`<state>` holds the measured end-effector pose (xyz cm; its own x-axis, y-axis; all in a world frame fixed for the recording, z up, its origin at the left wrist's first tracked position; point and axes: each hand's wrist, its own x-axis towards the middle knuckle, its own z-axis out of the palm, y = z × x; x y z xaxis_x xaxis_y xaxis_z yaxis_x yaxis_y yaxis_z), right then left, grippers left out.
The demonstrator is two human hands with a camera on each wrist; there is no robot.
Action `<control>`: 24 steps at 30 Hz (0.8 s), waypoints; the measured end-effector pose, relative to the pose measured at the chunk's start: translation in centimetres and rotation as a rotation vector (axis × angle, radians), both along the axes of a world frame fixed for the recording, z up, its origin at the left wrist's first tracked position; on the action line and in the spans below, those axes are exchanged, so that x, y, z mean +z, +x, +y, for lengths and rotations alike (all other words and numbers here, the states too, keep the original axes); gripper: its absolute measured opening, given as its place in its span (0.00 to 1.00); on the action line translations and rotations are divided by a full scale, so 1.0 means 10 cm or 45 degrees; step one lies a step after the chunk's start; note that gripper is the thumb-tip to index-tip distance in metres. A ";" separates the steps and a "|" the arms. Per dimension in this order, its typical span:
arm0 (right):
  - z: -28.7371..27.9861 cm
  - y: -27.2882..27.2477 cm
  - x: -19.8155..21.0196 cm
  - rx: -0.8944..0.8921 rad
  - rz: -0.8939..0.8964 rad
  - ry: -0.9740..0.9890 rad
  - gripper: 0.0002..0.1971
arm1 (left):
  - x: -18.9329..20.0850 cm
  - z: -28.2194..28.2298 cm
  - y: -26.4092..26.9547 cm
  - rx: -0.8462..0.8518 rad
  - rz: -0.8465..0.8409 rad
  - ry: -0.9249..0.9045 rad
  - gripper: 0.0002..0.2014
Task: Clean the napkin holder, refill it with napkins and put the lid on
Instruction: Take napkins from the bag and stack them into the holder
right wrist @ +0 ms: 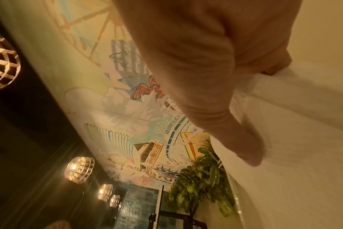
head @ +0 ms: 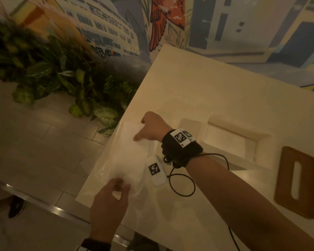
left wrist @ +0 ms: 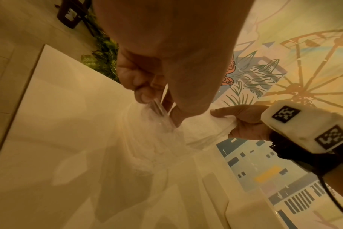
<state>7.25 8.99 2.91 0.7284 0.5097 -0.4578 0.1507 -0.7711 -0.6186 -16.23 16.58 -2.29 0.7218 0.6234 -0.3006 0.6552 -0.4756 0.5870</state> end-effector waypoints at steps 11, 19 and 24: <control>-0.11 0.05 0.06 0.051 0.215 0.040 0.27 | 0.01 0.02 0.01 -0.012 -0.015 -0.013 0.08; -0.45 -0.13 0.22 0.020 0.038 0.254 0.22 | 0.16 0.08 0.15 0.056 -0.222 -0.061 0.04; -0.84 -0.21 0.60 -0.215 0.032 0.451 0.16 | 0.30 0.07 0.37 0.357 -0.535 -0.536 0.09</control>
<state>5.12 0.59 8.89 0.8063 0.5130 -0.2943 0.0210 -0.5221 -0.8526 -12.54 17.30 0.67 0.6580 0.6957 -0.2882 0.3956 0.0063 0.9184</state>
